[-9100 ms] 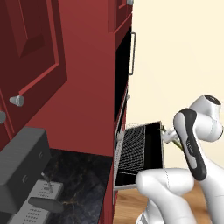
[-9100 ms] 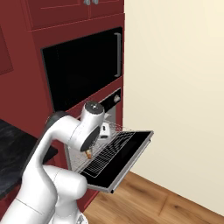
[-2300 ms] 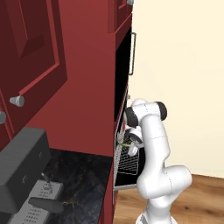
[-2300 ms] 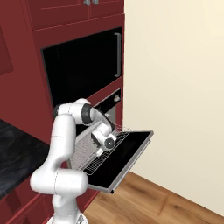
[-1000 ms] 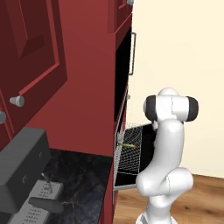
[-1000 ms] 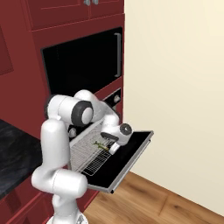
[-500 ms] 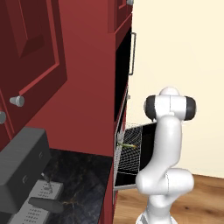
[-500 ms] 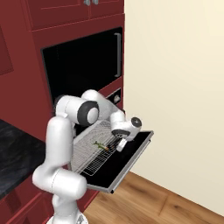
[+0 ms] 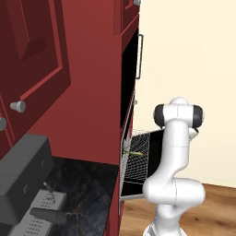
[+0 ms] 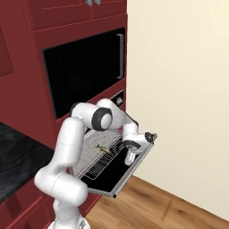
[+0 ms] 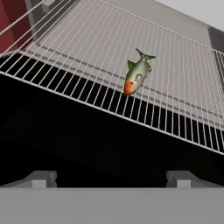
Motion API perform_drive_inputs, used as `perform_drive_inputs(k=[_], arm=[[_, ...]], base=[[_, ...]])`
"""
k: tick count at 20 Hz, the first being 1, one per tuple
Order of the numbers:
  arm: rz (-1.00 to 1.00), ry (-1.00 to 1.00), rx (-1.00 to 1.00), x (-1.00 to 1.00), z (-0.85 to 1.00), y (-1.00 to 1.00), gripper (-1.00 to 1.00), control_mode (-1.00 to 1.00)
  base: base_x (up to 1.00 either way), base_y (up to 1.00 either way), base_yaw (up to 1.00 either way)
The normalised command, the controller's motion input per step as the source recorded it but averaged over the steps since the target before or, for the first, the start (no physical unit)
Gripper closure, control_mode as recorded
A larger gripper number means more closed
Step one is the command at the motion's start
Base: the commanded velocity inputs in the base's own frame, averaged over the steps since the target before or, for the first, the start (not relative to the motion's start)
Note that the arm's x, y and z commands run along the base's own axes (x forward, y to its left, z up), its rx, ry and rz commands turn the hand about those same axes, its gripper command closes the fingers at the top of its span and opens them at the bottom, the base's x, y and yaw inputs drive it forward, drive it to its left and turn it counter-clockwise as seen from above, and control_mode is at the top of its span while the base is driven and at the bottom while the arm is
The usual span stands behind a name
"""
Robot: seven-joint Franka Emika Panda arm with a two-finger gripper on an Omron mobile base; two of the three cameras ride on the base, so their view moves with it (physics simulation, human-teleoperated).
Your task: Place the fish on the bottom rack of the oven, and slide the tray back inside. Close the oven door.
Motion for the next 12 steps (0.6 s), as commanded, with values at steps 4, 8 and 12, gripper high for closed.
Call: perform_drive_inputs(k=[4,8,12], arm=[[0.19,0.00,0.00,0.18,-0.39,0.20,-1.00,-1.00],[0.18,0.00,0.00,0.25,-0.35,0.25,-1.00,-1.00],[0.04,0.00,0.00,0.21,-0.30,0.35,-1.00,-1.00]], base=[[0.00,0.00,0.00],[0.00,0.00,0.00],[0.00,0.00,0.00]])
